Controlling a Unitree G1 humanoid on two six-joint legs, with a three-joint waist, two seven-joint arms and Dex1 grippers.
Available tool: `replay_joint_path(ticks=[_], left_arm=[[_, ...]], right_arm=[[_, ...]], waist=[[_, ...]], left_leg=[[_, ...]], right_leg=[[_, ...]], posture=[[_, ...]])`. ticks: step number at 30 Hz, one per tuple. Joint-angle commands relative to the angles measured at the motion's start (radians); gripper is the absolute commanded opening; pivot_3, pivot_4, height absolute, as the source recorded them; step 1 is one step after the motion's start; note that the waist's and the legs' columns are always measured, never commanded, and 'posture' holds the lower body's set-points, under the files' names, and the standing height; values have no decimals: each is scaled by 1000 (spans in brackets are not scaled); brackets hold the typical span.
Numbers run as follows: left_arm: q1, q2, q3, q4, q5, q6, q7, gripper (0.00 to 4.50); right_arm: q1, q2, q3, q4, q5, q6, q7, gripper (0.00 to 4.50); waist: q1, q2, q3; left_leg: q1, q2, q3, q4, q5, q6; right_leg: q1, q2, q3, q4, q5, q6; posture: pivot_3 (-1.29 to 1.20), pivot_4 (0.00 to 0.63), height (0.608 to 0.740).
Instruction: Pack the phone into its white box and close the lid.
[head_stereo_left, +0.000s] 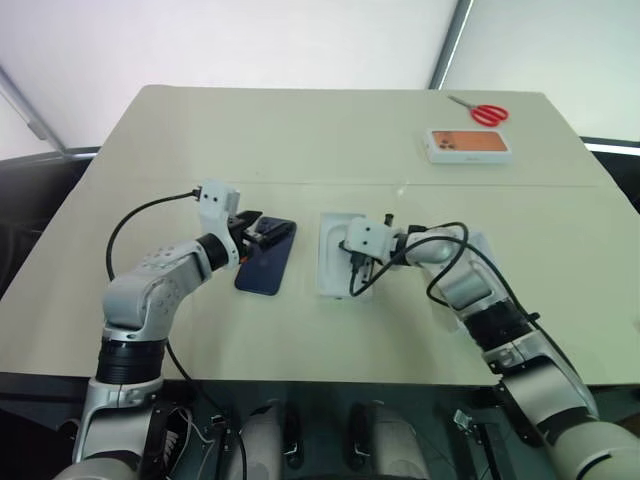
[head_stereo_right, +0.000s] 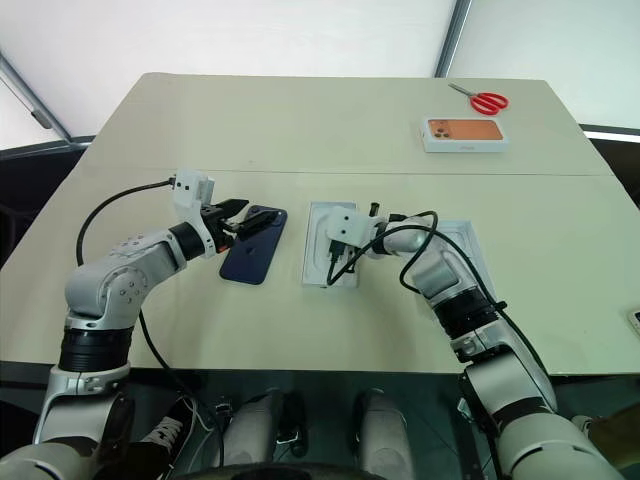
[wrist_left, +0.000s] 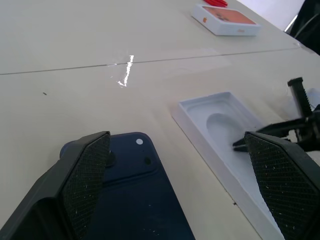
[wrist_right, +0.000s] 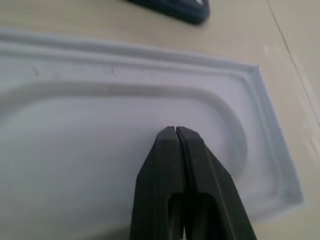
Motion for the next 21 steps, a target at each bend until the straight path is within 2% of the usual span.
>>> replay_joint_path(ticks=[1,6,10,18,21], left_arm=[[-17,-2,8,-23,7,-11,2,4500],[-12,-10,10,-29,5,-3,4,4500],[-5,11,17,-20,11,-16,-21,4500],[-15,83,42,35,28,-13,-50,4500],[-23,112,76,66,3,30,-62,4500]], right_arm=[[6,5,3,-7,-13,-2,-14,53],[-15,-19,-29,-15,12,8,4,53],[-18,-74,-57,-93,82,43,113,53],[25,-41,14,-20,-10,-6,39,53],[4,-6,-16,-41,27,25,29,53]], waist=[[0,0,0],[0,0,0],[3,0,0],[-4,0,0],[-1,0,0]], left_leg=[[0,0,0,0,0,0],[0,0,0,0,0,0],[0,0,0,0,0,0],[0,1,0,-1,0,0],[0,0,0,0,0,0]], right_leg=[[0,0,0,0,0,0],[0,0,0,0,0,0],[0,0,0,0,0,0],[-1,0,0,0,0,0],[0,0,0,0,0,0]], posture=[[0,150,738],[0,150,738],[0,150,738],[0,150,738],[0,150,738]])
